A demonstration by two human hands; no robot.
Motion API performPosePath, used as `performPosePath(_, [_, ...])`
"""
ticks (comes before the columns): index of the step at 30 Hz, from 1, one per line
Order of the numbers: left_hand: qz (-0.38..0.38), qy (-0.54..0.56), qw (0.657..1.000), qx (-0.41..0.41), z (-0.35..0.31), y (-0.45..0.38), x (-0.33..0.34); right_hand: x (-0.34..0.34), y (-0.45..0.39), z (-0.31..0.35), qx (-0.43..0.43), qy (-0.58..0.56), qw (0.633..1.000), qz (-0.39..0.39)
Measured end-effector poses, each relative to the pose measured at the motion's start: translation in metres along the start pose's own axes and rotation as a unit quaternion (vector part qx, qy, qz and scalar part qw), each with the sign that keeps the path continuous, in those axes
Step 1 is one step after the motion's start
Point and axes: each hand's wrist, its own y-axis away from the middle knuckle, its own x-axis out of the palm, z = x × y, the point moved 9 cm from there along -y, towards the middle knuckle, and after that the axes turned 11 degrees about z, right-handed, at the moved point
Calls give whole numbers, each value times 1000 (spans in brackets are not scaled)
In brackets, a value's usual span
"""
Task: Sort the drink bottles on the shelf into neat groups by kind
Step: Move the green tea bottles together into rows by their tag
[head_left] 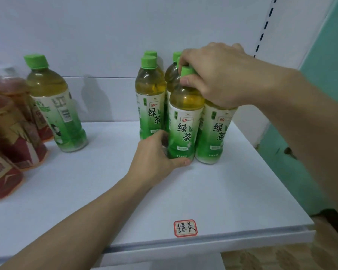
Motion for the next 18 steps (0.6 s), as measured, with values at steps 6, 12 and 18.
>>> performPosePath(6, [-26, -46, 999, 11, -8, 0, 0, -3, 4, 2, -3, -16, 1000, 21])
performPosePath(12, [11, -102, 995, -7, -12, 9, -9, -26, -6, 46, -26, 5, 999, -18])
performPosePath(18, [-115, -132, 984, -25, 25, 69, -100, -20, -64, 142, -119, -56, 991, -24])
